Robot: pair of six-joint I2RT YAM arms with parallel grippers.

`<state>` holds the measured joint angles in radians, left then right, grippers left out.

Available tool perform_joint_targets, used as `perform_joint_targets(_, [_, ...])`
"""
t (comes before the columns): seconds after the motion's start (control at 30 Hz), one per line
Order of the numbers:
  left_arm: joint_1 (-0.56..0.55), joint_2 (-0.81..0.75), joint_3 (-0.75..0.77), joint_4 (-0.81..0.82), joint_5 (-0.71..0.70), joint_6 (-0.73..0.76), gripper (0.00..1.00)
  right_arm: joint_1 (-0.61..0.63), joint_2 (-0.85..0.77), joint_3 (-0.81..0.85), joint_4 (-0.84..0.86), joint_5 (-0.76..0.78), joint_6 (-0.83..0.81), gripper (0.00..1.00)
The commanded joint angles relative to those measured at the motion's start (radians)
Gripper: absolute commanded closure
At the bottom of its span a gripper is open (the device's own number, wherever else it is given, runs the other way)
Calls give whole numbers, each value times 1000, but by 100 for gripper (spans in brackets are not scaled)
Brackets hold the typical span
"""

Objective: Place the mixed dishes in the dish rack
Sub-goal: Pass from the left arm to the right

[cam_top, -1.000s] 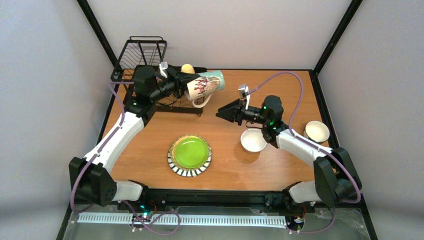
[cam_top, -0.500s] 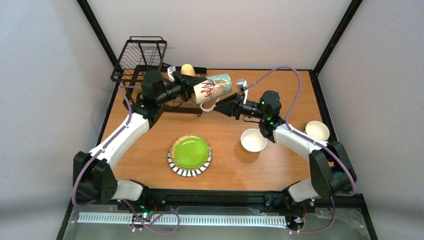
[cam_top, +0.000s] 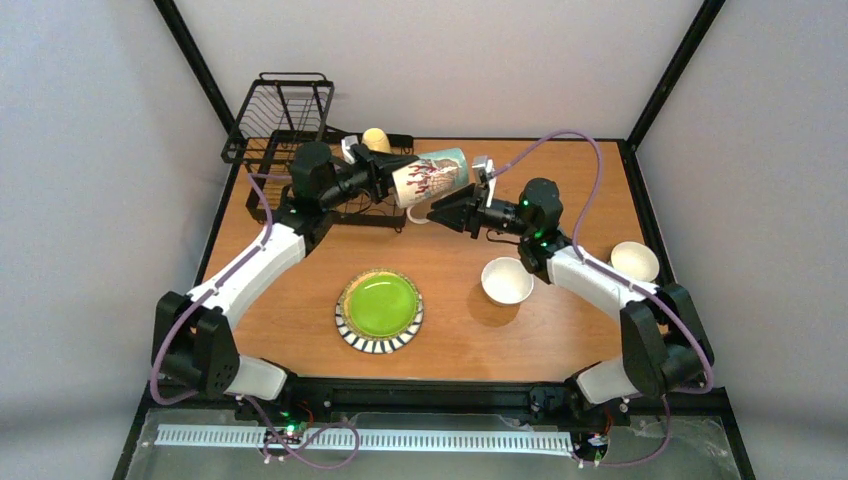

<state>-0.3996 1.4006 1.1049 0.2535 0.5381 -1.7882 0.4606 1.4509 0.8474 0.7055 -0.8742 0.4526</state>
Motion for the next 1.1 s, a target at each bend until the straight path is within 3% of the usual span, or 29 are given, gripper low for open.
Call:
perform_joint_targets(0.0, [-10, -17, 98, 87, -8, -19, 100, 6, -82, -6, -78, 26, -105, 19])
perform_joint_targets(0.27, [-10, -37, 126, 45, -13, -11, 100, 6, -132, -14, -175, 84, -158, 14])
perform_joint_targets(0.6, [-10, -71, 138, 26, -3, -9, 100, -4, -104, -13, -164, 95, -163, 8])
perform_joint_targets(1.07, [-10, -107, 125, 9, 22, -16, 100, -21, -44, 25, -116, 58, -138, 7])
